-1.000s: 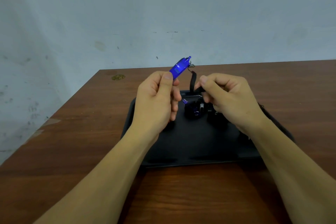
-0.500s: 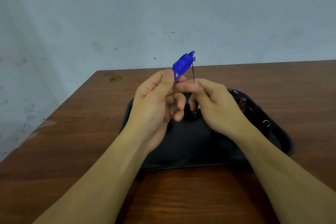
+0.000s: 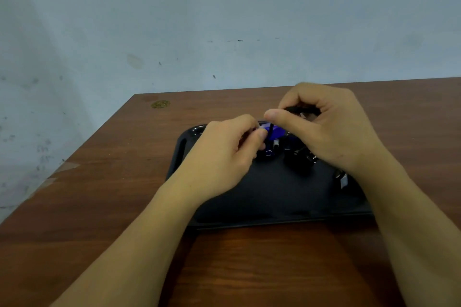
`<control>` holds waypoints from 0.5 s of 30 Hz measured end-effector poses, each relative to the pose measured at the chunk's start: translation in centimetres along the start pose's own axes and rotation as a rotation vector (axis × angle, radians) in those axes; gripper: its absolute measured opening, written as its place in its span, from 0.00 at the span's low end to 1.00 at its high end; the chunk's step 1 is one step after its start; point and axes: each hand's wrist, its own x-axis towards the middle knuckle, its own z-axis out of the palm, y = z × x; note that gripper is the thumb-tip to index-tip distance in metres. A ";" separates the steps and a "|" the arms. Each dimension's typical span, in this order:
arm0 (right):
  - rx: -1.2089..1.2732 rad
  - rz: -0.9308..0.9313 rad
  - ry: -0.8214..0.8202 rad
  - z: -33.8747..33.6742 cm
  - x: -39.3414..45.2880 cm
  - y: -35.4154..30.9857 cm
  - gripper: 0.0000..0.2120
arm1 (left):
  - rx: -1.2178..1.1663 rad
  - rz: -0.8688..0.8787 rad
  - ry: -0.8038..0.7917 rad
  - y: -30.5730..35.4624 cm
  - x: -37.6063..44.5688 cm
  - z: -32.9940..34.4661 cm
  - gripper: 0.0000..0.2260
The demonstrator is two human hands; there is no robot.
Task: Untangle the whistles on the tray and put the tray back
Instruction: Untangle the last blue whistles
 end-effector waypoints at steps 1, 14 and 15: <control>0.047 0.017 -0.008 0.0 0.1 0.0 0.08 | -0.046 0.022 -0.061 0.3 -0.1 -0.1 0.07; 0.952 0.605 -0.213 1.5 -0.2 0.5 0.13 | -0.389 0.104 0.050 0.6 0.0 0.4 0.10; 0.933 0.584 -0.160 1.9 -0.2 0.5 0.12 | -0.449 0.079 0.073 0.5 0.1 0.4 0.11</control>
